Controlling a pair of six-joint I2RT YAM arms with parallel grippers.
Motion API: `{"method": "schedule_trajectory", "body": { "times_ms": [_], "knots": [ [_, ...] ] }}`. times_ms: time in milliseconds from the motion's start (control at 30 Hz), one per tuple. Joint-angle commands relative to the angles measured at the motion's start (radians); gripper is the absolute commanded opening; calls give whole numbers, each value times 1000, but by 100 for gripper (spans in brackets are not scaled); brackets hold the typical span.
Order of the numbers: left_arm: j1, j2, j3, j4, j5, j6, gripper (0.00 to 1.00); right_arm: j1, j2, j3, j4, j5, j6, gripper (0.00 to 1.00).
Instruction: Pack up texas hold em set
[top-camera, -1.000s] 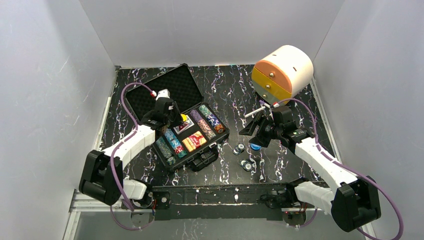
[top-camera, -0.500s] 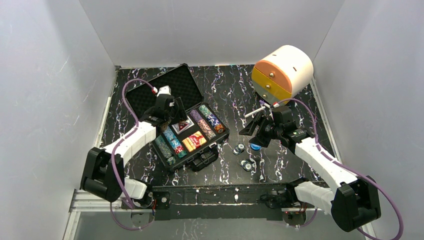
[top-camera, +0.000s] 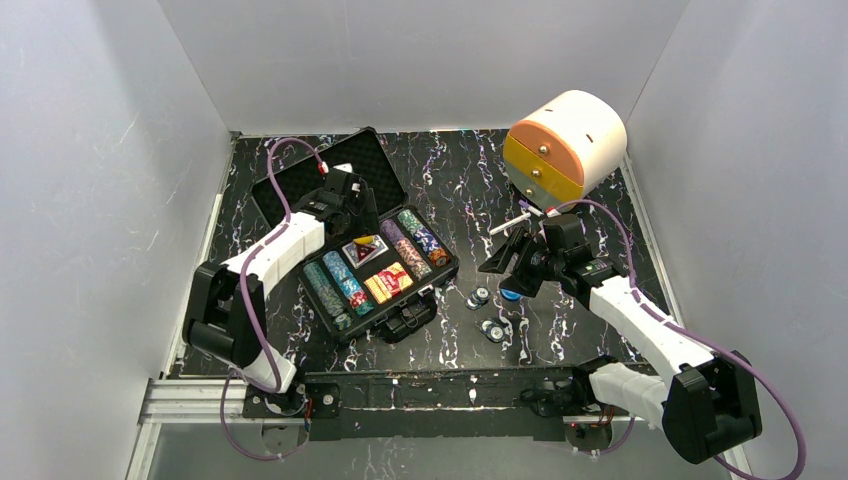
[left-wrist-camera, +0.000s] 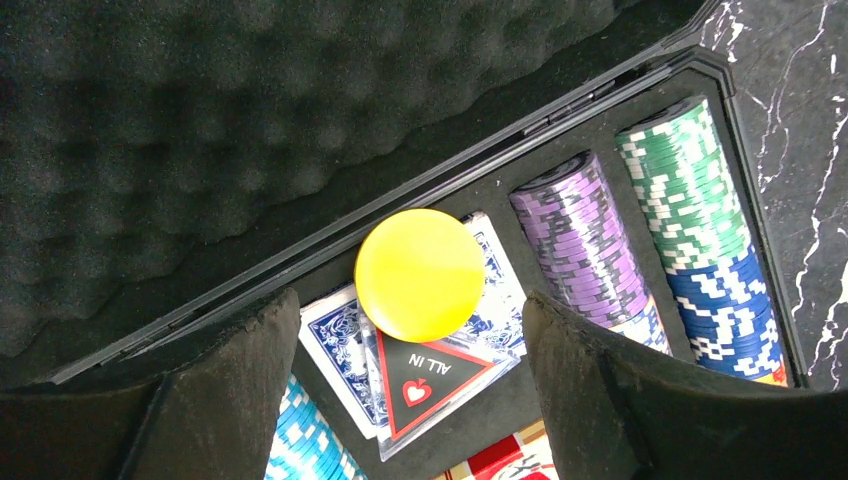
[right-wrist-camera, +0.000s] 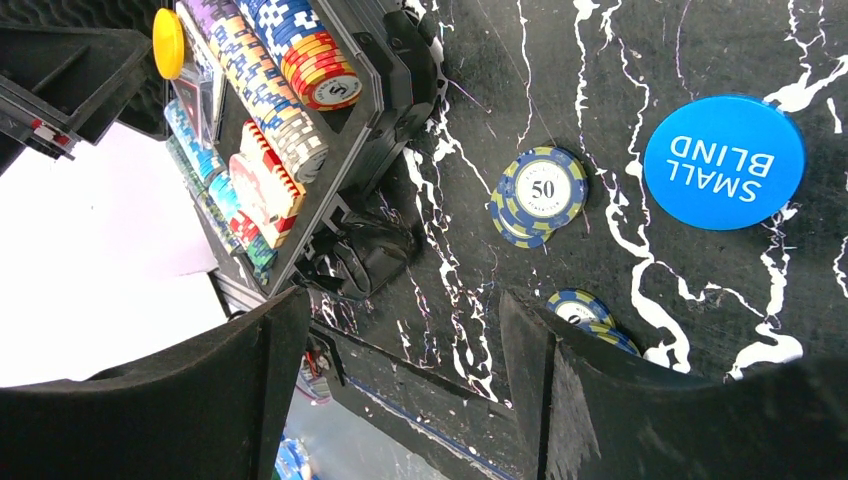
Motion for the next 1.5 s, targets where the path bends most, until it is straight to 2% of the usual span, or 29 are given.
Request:
{"method": "schedule_trajectory", "body": {
  "times_ms": [0,267,533,700,1033,1167,1300,1467],
  "knots": [
    [0,16,64,-109,-1,19,79,1,-10,-3,19,3,-19,77],
    [-18,86,121,-176,-9,31,67,2,-27,1,5,34,-24,77],
    [-36,118,150,-198,-54,30,66,2,-34,24,-20,55,-33,77],
    [-38,144,174,-200,-60,42,61,1,-56,36,-38,80,-34,77],
    [-40,186,196,-208,-76,55,58,1,-65,40,-52,89,-44,77],
    [-41,187,199,-208,-77,58,50,2,-63,41,-52,91,-46,77],
    [-41,174,204,-198,-71,76,36,2,-59,43,-51,90,-46,77],
    [-41,132,194,-162,-60,84,32,2,-56,47,-49,90,-46,77]
  ]
}}
